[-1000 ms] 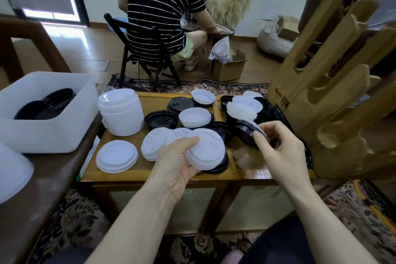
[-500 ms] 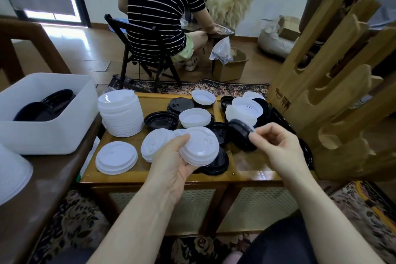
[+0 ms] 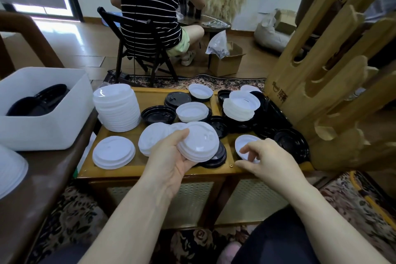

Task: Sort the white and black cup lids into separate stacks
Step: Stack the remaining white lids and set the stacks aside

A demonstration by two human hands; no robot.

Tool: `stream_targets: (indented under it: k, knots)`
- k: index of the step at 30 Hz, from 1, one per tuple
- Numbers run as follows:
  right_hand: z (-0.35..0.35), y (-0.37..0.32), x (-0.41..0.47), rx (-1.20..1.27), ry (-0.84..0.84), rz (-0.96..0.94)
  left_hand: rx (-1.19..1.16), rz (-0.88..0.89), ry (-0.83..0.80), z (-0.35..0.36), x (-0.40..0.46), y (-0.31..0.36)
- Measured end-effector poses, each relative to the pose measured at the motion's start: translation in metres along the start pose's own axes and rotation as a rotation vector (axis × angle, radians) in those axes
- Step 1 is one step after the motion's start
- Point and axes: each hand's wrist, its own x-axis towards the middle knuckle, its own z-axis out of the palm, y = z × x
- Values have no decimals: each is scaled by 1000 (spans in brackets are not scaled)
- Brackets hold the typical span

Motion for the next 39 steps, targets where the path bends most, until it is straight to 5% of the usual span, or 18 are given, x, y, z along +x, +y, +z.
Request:
stream_targets:
  k: [5, 9, 14, 23, 27, 34, 39]
  knots:
    - [5, 0, 9, -63, 16, 44, 28, 4, 9, -1, 3, -4]
    - [3, 6, 5, 1, 187, 13, 180, 91, 47, -1, 5, -10]
    - [-1, -6, -10, 640, 370, -110, 507, 171, -39, 6, -4, -17]
    - [-2, -11, -9, 997, 157, -229, 510, 136, -202, 21, -2, -32]
    - [-1, -9, -8, 933, 159, -185, 477, 84, -163, 24, 0, -36]
    - [1, 4, -8, 466, 278, -184, 451, 67, -104, 27, -5, -37]
    - [7, 8, -5, 294, 185, -48, 458, 79, -62, 20, -2, -33]
